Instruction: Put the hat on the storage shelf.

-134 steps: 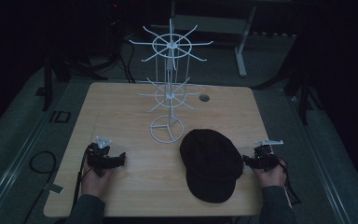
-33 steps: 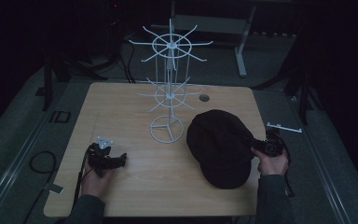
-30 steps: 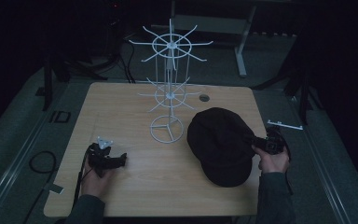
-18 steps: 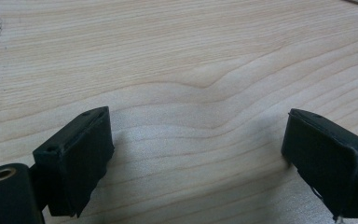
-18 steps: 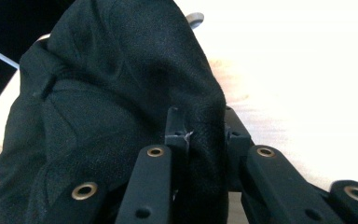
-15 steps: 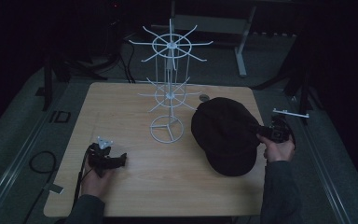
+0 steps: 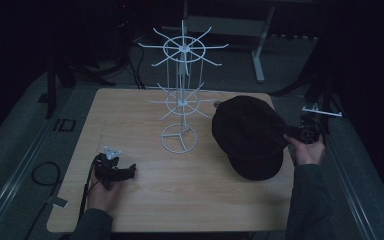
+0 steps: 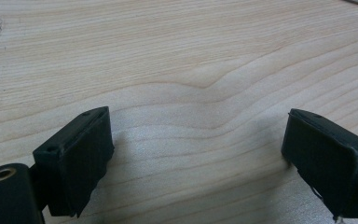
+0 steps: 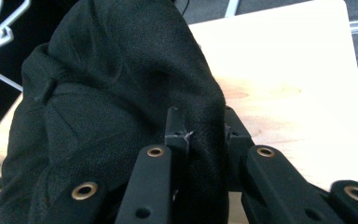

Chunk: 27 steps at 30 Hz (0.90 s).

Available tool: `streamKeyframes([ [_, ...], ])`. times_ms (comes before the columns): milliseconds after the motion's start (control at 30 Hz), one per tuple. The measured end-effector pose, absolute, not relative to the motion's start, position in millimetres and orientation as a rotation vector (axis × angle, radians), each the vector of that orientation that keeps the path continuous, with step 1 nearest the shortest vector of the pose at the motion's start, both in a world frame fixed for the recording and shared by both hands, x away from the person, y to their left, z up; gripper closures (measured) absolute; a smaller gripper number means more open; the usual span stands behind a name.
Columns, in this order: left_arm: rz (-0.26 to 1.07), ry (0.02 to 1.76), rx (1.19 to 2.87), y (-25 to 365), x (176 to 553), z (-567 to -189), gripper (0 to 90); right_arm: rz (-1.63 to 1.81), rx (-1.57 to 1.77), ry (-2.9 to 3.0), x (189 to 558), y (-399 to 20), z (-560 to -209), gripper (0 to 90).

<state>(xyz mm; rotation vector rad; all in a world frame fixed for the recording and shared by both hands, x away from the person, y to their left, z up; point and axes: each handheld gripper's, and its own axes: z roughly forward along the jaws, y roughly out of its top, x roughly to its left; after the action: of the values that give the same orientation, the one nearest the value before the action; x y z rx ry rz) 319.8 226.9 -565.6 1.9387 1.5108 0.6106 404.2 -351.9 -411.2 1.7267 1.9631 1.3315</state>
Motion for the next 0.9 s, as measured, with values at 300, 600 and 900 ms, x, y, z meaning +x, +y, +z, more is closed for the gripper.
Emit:
streamKeyframes([
  [300,0.611,1.511,1.938,227,320,-566,9.3,1.408,1.715,1.902,401,-356,-398,77.7],
  [600,0.612,1.51,1.938,227,320,-566,9.3,1.473,1.678,1.884,398,-358,-379,77.6],
  [900,0.612,1.51,1.939,227,320,-566,9.3,1.555,1.646,1.876,397,-361,-365,77.6],
])
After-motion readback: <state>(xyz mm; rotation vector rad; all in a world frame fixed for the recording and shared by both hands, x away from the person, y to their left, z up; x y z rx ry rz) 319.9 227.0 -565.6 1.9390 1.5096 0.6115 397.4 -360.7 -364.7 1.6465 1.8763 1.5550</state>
